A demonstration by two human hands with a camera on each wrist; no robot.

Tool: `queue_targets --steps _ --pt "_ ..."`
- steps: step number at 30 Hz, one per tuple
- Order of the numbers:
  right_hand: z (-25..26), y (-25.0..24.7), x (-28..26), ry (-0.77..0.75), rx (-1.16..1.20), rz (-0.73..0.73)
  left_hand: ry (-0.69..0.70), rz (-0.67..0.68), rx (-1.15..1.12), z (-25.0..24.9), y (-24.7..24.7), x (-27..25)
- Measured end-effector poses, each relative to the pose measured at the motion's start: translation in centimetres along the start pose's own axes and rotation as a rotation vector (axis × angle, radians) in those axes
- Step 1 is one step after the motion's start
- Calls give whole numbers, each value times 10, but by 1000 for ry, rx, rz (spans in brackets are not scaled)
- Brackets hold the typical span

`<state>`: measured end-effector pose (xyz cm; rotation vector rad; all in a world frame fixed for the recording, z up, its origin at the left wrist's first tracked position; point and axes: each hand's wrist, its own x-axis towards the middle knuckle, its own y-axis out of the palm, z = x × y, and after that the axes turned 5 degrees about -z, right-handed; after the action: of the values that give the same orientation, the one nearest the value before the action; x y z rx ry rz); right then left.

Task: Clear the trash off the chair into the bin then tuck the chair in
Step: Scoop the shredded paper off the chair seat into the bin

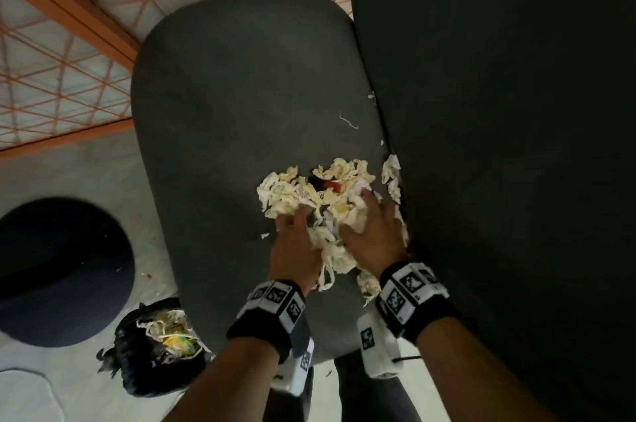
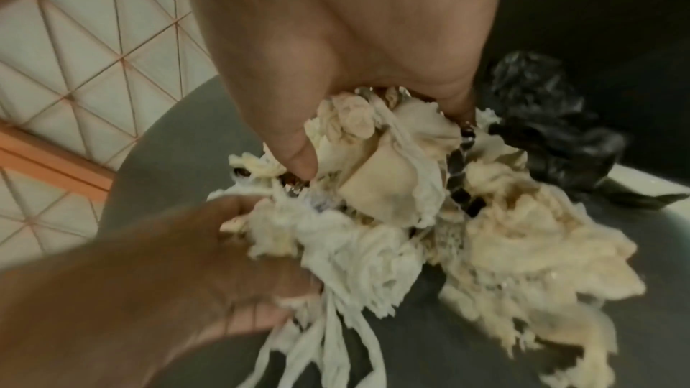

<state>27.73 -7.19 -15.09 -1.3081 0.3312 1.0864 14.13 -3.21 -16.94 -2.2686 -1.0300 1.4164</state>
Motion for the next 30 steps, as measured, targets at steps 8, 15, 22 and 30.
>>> queue_targets --steps 8,15,22,30 --pt "-1 -5 -16 -210 86 -238 146 149 465 -48 -103 32" --pt "10 -28 17 -180 29 -286 347 -46 221 -127 -81 124" --pt "22 -34 49 -117 -101 -222 316 -153 225 -169 -29 174" --pt "21 -28 51 -29 19 -204 277 -223 223 -173 -26 183"
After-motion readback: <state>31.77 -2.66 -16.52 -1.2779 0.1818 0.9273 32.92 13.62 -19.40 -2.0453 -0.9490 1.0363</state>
